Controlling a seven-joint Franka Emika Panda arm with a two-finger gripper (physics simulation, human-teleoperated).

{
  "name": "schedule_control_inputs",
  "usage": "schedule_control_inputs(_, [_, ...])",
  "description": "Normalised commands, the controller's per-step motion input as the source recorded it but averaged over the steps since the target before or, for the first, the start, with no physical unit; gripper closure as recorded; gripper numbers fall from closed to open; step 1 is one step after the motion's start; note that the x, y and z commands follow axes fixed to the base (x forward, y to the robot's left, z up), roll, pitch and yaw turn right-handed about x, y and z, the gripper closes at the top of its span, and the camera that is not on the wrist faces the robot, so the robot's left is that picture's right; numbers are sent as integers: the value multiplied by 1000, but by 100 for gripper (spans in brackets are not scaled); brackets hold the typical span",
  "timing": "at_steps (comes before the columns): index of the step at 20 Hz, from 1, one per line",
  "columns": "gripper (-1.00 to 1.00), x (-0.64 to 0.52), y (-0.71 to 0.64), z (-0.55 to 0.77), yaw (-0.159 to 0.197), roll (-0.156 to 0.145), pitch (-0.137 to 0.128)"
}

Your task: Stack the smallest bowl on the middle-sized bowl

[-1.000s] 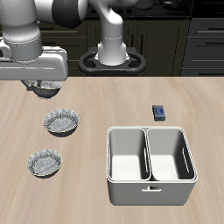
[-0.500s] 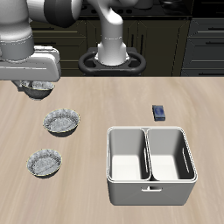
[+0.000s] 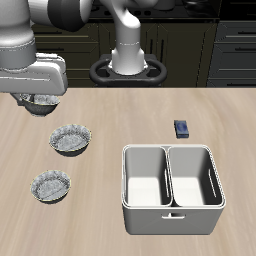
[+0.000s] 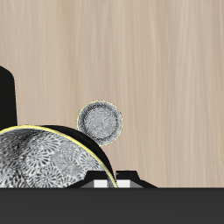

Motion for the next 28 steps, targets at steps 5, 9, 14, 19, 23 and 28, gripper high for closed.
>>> schedule_control_inputs(5, [100, 67, 50, -94, -1, -6, -1])
schedule_control_inputs(9, [100, 117, 65, -275, -25, -22, 0])
schedule_control_inputs(14, [100, 66, -2, -222, -9, -18, 16])
schedule_control_inputs(19, [100, 80, -39, -356, -20, 0, 27])
schedule_control_inputs(23, [100, 48, 6, -237, -6, -8, 13])
schedule_control_inputs(28, [100, 59, -2, -248, -20, -12, 9])
